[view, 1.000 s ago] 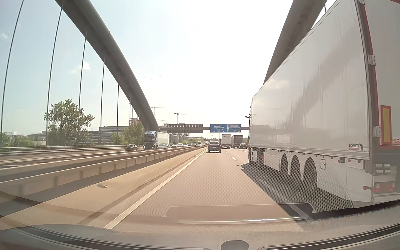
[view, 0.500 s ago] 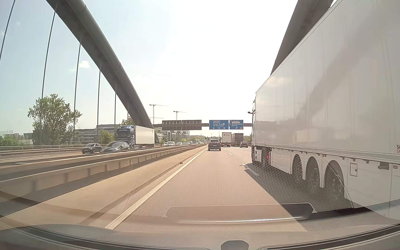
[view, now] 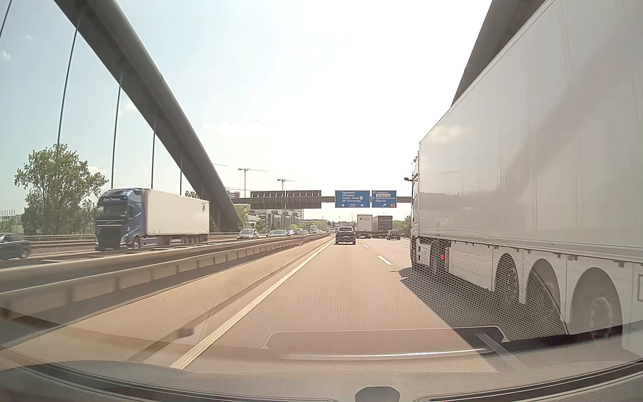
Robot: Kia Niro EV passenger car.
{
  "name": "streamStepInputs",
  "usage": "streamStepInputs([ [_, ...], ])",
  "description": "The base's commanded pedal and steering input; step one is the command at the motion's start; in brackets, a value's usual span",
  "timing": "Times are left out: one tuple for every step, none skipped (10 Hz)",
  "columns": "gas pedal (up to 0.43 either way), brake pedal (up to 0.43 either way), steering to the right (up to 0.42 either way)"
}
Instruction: Follow the waypoints while adhering to traffic rules and regulations
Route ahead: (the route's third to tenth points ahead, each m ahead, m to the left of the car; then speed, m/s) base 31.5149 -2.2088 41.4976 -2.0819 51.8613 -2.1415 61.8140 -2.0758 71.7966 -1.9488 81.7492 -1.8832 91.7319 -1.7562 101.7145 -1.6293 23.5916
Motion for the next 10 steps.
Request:
streamStepInputs([
  [0.268, 0.03, 0.002],
  [0.268, 0.03, 0.001],
  [0.248, 0.03, 0.001],
  [0.24, 0.03, 0.001],
  [0.22, 0.03, 0.001],
  [0.209, 0.03, 0.001],
  [0.209, 0.03, 0.001],
  [0.209, 0.03, 0.001],
  [0.209, 0.03, 0.001],
  [0.209, 0.03, 0.001],
])
